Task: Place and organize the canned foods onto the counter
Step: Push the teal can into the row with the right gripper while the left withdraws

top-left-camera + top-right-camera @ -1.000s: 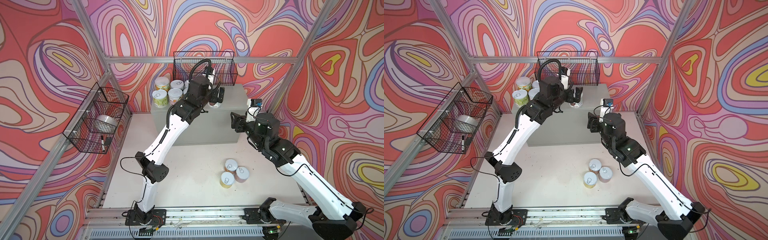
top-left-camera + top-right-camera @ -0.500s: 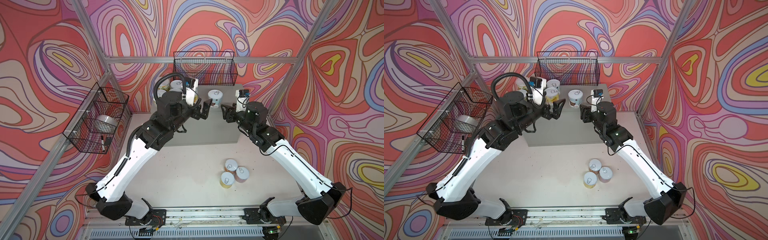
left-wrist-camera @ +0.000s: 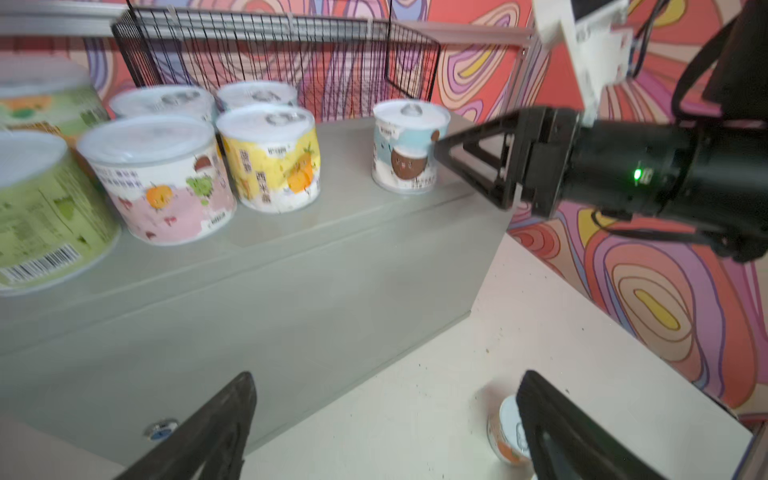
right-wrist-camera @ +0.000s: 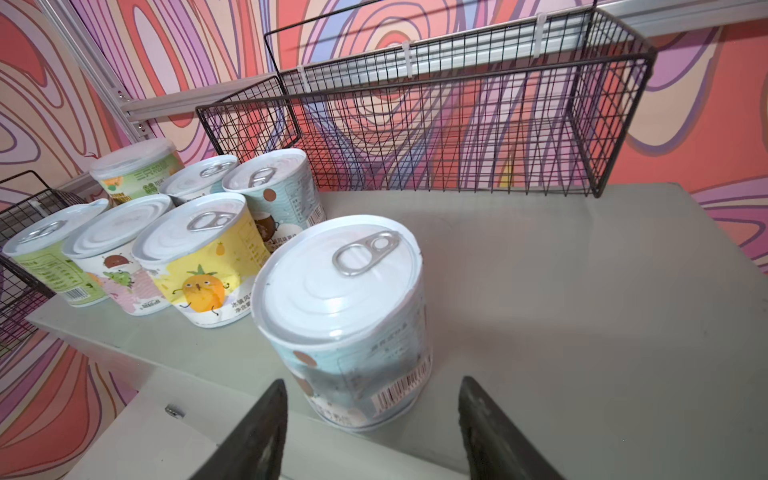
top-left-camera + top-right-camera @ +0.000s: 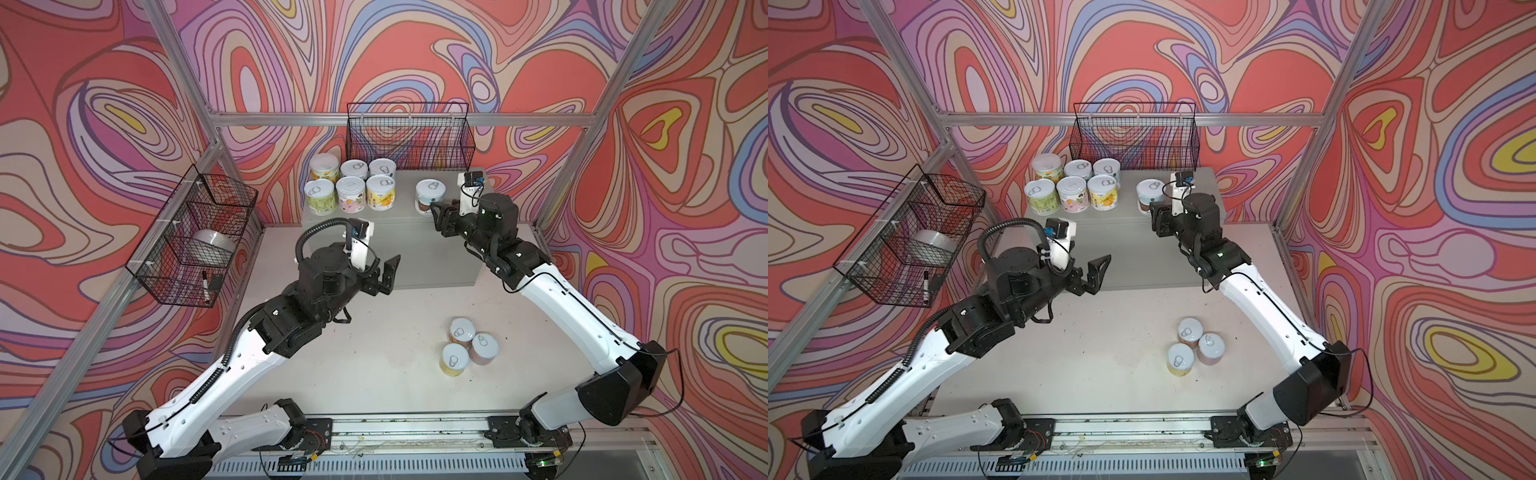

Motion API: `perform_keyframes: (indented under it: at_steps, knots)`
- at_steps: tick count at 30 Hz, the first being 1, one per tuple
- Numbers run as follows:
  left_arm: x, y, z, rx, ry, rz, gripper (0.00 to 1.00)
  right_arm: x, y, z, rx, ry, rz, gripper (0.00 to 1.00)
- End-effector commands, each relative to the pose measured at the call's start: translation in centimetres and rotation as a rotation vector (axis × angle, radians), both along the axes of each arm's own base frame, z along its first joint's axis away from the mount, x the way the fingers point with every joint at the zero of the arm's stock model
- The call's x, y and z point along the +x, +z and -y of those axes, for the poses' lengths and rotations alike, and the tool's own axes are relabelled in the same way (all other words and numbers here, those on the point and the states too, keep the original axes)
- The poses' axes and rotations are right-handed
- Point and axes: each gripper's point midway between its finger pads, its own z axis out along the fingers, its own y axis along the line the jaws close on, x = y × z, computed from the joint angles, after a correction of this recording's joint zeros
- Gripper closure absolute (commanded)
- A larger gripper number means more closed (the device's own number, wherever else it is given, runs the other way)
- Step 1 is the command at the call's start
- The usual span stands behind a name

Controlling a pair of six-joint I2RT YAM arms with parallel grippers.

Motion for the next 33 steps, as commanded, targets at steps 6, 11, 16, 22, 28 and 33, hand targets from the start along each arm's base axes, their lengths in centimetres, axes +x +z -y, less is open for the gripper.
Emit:
perform_keyframes:
  at_steps: [6,11,16,22,28,33]
  knots:
    - [-0.6,-8.7,-0.4,0.031,0.046,-0.169,0.0,2.5,0.9,-1.2,-0.033,0.016,0.024,0.33]
    - [-0.9,-10.4,-0.3,0.02,0.038,-0.191,0.0,4.2,0.2,-2.1,-0.025,0.025,0.014,0.33]
    - [-0.6,-11.6,0.1,0.047,0.032,-0.214,0.01,4.6,0.9,-2.2,-0.008,0.033,0.032,0.33]
    - [-0.2,-12.7,0.7,0.078,0.025,-0.221,0.01,6.1,-0.1,-2.6,-0.019,0.059,-0.003,0.33]
    - [0.0,-14.5,1.1,0.08,0.025,-0.256,0.0,7.9,-1.6,-3.8,-0.002,0.09,-0.028,0.33]
    - [-0.1,-15.4,1.5,0.068,0.008,-0.258,0.01,9.0,-1.5,-4.7,0.011,0.11,-0.014,0.33]
